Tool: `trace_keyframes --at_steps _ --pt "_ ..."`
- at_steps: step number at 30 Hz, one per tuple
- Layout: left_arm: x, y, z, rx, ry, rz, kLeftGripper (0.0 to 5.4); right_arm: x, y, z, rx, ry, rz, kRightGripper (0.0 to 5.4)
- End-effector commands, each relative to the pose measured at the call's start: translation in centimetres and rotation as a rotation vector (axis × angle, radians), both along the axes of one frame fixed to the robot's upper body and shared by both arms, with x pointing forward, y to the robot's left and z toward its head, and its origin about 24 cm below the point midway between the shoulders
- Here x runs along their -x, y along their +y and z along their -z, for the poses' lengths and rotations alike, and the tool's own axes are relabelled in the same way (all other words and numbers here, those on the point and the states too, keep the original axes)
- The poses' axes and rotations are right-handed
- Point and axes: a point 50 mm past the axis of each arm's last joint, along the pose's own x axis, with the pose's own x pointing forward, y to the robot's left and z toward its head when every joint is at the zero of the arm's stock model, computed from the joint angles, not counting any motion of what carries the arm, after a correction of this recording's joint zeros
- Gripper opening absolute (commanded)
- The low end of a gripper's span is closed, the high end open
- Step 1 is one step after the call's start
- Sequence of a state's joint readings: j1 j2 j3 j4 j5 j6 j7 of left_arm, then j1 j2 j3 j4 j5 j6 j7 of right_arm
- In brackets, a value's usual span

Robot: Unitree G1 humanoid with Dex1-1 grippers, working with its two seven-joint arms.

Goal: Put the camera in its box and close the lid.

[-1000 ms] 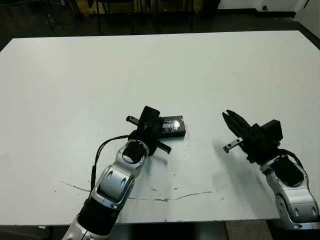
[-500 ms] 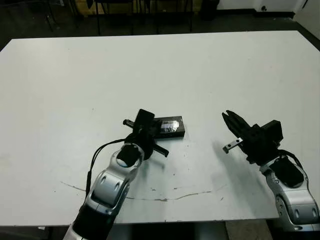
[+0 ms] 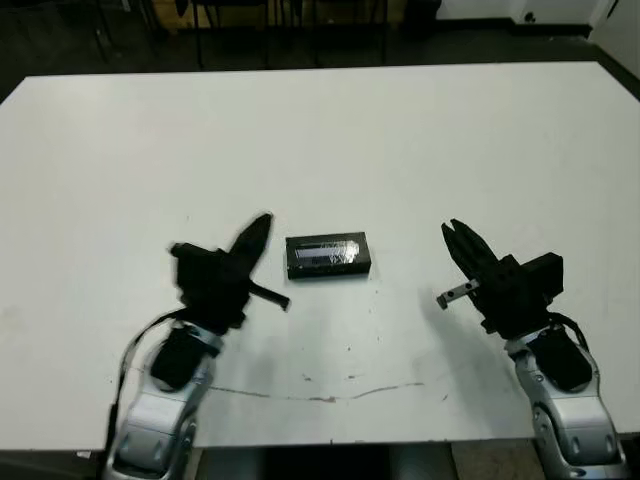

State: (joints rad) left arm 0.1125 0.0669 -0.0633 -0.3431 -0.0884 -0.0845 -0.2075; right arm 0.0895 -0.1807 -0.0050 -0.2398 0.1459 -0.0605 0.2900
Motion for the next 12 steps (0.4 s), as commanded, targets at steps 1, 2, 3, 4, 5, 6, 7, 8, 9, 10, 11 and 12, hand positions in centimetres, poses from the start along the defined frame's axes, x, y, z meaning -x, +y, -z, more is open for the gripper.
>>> trace_keyframes --at_steps 1,2,3,4,5,6,7,8,9,10,11,12 --pt "-0.2 2.9 0.7 0.037 -0.002 -0.136 0.02 -0.2 0.0 0.3 -0.017 0.02 0.057 0.0" --pt "-0.3 3.7 0.8 0.071 0.006 -0.164 0.02 -0.3 0.1 0.3 -0.023 0.011 0.064 0.0" --pt "-0.5 4.5 0.9 0.119 0.026 -0.184 0.02 -0.4 0.1 0.2 -0.032 0.0 0.07 0.0" --pt "-0.6 5.0 1.1 0.157 0.041 -0.194 0.02 -0.4 0.2 0.2 -0.041 -0.009 0.074 0.0" --pt "-0.7 5.6 1.3 0.187 0.059 -0.205 0.02 -0.5 0.2 0.2 -0.049 -0.018 0.079 0.0" --pt "-0.8 6.1 1.6 0.221 0.077 -0.217 0.02 -0.5 0.3 0.1 -0.059 -0.023 0.089 0.0" --pt "-0.9 6.4 1.8 0.245 0.089 -0.226 0.02 -0.6 0.3 0.1 -0.067 -0.026 0.097 0.0" --pt "-1.0 6.7 1.9 0.269 0.099 -0.234 0.02 -0.6 0.3 0.1 -0.076 -0.028 0.105 0.0" --pt "-1.0 6.9 2.0 0.287 0.107 -0.24 0.02 -0.7 0.4 0.1 -0.08 -0.028 0.113 0.0" --pt "-1.0 6.9 2.1 0.301 0.117 -0.254 0.02 -0.7 0.4 0.1 -0.085 -0.03 0.114 0.0" --pt "-1.0 6.9 2.1 0.311 0.124 -0.264 0.02 -0.7 0.5 0.0 -0.088 -0.031 0.115 0.0" --pt "-1.0 6.9 2.1 0.317 0.129 -0.272 0.02 -0.7 0.5 0.0 -0.088 -0.028 0.117 0.0"
